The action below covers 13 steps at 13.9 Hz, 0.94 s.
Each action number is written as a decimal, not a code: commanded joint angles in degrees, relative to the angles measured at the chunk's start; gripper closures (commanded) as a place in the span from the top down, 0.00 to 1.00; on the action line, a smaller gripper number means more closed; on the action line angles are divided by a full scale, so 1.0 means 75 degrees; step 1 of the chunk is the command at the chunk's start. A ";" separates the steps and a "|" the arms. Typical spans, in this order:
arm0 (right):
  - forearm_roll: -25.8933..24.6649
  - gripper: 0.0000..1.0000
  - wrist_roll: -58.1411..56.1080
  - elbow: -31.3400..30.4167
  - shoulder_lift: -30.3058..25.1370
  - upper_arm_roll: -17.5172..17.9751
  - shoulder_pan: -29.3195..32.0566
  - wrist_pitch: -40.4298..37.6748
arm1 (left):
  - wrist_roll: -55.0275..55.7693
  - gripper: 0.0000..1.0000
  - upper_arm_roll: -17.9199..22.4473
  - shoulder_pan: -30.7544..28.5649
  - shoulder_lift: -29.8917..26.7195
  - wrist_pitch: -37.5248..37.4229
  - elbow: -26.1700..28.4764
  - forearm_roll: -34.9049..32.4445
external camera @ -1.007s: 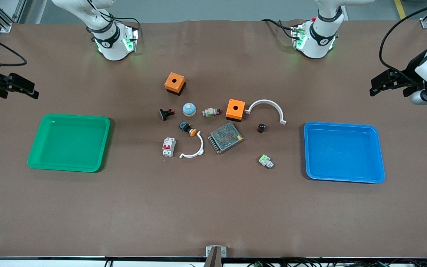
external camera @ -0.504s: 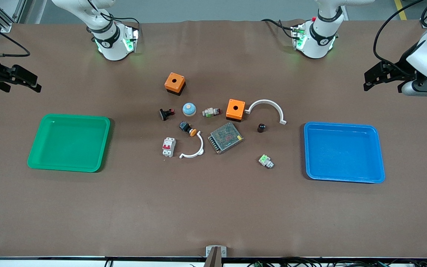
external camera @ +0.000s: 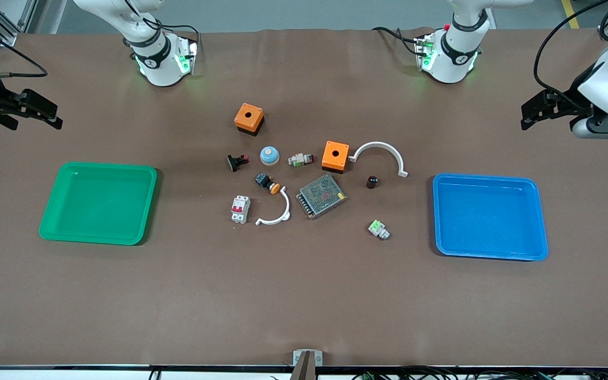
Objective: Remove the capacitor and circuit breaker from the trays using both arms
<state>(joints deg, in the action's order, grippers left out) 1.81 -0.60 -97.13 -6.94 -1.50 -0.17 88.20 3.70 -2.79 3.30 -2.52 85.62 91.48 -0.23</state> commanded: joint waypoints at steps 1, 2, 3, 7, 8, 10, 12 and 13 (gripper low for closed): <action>-0.0066 1.00 -0.0177 -0.0081 -0.0200 0.0048 0.0094 -0.0018 | 0.0000 1.00 -0.0038 -0.0077 -0.0309 0.0068 0.0271 -0.0180; -0.0066 1.00 -0.0189 -0.0046 -0.0189 0.0048 0.0105 -0.0065 | -0.0059 1.00 -0.0050 -0.0077 -0.0356 0.0033 0.0295 -0.0343; -0.0066 1.00 -0.0189 -0.0045 -0.0188 0.0048 0.0105 -0.0077 | -0.0071 1.00 -0.0050 -0.0065 -0.0449 0.0010 0.0364 -0.0356; -0.0042 1.00 -0.0107 0.0165 -0.0130 0.0012 0.0129 -0.0288 | -0.0071 1.00 -0.0073 -0.0053 -0.0485 0.0021 0.0389 -0.0356; -0.0019 1.00 -0.0095 0.0177 -0.0130 0.0012 0.0129 -0.0288 | -0.0071 1.00 -0.0073 -0.0042 -0.0450 0.0033 0.0400 -0.0356; 0.0004 1.00 -0.0095 0.0177 -0.0130 0.0012 0.0117 -0.0288 | -0.0071 1.00 -0.0073 -0.0042 -0.0450 0.0033 0.0389 -0.0356; 0.0040 1.00 -0.0095 0.0177 -0.0130 0.0024 0.0117 -0.0323 | -0.0083 1.00 -0.0061 -0.0042 -0.0462 0.0021 0.0342 -0.0344; 0.0040 1.00 -0.0095 0.0177 -0.0130 0.0024 0.0117 -0.0323 | -0.0106 1.00 -0.0061 -0.0053 -0.0403 0.0033 0.0295 -0.0333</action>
<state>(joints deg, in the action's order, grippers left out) 1.81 -0.91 -95.69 -7.16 -1.93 -0.17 86.43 3.58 -2.94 3.00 -4.86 85.57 93.48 -1.55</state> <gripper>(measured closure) 0.000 0.000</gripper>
